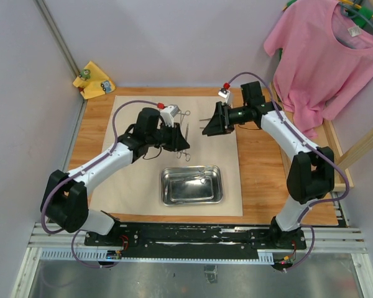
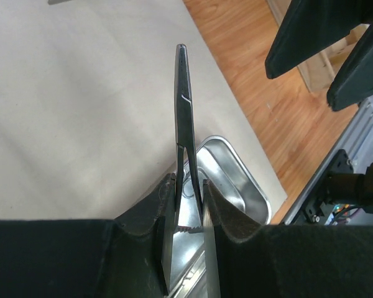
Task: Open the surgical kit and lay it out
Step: Place the medical item in the surgical kit.
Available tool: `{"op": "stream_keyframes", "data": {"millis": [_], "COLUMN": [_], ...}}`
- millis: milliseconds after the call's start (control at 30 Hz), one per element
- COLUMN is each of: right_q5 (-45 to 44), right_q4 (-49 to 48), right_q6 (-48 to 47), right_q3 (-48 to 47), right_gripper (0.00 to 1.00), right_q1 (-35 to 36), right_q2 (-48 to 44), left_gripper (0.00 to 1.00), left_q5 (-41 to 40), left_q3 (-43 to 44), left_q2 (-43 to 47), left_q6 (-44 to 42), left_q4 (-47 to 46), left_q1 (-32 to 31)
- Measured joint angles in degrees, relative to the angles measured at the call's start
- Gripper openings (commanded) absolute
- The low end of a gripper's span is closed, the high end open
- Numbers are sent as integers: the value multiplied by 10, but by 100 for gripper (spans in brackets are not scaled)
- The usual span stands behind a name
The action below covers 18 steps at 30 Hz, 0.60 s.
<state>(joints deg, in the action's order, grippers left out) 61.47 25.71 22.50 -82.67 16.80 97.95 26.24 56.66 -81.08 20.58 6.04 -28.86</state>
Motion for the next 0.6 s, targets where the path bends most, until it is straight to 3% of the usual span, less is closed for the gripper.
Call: {"op": "stream_keyframes", "data": {"millis": [233,600], "right_q5": [-25,-25], "right_q4": [91,128], "right_q6": [-58,-72], "right_q3": [-76,-121], "right_gripper": [49,45], "right_q1": [44,65], "right_q2": [46,96], "left_gripper": [11,11], "left_q5": [-48,-84], "left_q3": [36,43], "left_q2": [-6,-30], "left_q6": [-47,-83], "left_q4": [60,94], "left_q1": [-39,-74]}}
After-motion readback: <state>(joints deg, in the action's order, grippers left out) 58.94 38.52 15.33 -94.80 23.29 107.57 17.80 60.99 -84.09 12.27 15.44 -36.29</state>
